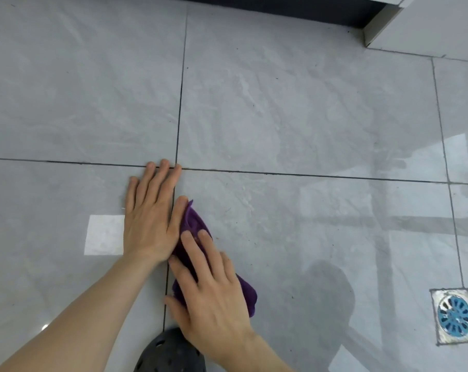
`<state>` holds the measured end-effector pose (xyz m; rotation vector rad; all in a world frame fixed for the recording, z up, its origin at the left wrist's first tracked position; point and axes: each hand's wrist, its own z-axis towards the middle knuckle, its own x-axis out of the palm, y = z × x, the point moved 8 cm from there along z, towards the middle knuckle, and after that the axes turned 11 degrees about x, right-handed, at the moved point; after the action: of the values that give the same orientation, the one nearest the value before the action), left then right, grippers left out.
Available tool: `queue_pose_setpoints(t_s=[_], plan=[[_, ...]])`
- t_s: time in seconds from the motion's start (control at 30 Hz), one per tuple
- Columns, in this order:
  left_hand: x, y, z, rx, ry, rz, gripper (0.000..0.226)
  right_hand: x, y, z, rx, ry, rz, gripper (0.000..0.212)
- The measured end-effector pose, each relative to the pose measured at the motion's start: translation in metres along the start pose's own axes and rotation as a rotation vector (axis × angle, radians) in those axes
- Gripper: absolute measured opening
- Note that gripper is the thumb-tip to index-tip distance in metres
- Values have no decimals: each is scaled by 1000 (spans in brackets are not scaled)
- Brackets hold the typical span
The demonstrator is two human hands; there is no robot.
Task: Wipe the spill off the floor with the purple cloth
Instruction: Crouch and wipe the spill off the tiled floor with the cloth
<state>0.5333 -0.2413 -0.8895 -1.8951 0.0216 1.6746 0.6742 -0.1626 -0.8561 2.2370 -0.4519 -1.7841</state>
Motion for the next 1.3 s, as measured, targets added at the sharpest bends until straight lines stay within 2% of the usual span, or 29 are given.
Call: queue_pose_setpoints(t_s=[0.1, 0.23, 0.47, 0.63, 0.8, 1.03, 1.2, 1.3], plan=[[-1, -1, 0, -9, -17, 28, 62, 15, -10, 5, -54, -20, -132, 59], [2, -1, -1, -1, -6, 50, 63, 28, -15, 5, -127, -32, -156, 57], [5, -2, -1, 15, -3, 122, 69, -13, -88, 24, 91, -196, -141, 51], [5, -2, -1, 18, -10, 152, 70, -28, -109, 42, 55, -208, -149, 48], [6, -1, 0, 21, -24, 158, 68, -56, -153, 56, 265, -365, -97, 47], [8, 0, 0, 18, -28, 209, 72, -107, -255, 61, 430, -358, -133, 48], [8, -1, 0, 15, -29, 213, 72, -100, -283, 3, 810, -450, -30, 51], [8, -1, 0, 11, -33, 208, 73, -83, -266, -27, 896, -478, 19, 54]])
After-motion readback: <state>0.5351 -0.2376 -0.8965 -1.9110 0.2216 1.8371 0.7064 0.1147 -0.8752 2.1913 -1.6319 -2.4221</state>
